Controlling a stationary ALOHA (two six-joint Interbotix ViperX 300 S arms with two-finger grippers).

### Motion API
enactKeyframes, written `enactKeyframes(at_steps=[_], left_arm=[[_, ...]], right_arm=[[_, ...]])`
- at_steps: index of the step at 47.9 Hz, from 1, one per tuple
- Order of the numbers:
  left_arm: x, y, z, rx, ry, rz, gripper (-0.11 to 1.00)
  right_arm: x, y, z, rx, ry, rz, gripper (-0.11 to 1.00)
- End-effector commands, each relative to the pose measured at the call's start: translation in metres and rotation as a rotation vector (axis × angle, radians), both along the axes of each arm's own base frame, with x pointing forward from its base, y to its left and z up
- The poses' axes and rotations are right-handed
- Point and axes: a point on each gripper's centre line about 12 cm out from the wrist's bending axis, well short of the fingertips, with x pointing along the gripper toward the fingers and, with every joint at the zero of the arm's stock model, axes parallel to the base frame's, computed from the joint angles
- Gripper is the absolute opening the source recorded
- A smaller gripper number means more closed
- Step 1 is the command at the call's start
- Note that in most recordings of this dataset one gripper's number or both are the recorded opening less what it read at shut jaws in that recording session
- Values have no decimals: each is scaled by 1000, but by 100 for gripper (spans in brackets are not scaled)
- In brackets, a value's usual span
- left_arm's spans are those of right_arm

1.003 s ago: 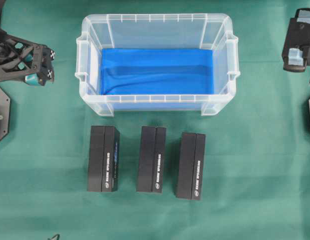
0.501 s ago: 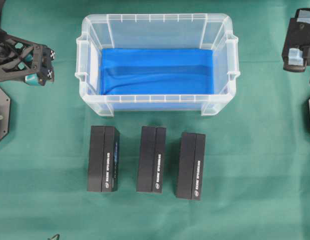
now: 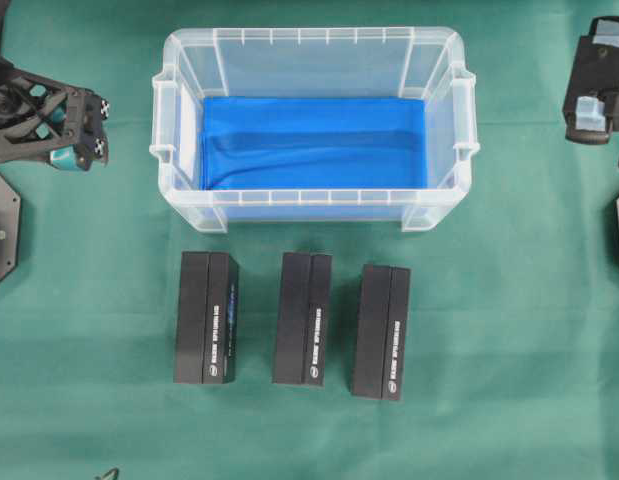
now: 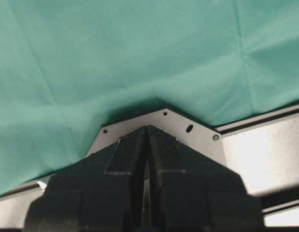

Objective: Take the box out of the case with the left arm.

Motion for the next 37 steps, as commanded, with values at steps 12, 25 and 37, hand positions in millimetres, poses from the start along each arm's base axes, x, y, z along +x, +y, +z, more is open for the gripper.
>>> enactKeyframes(at_steps=[12, 25, 37], left_arm=[[-1, 3, 6, 5, -22, 6, 84], [-1, 3, 6, 4, -21, 9, 84], [-1, 3, 5, 4, -20, 11, 84]], right_arm=[[0, 0, 4, -2, -15, -2, 1], [0, 0, 3, 0, -14, -1, 1], [-1, 0, 1, -2, -8, -2, 1]])
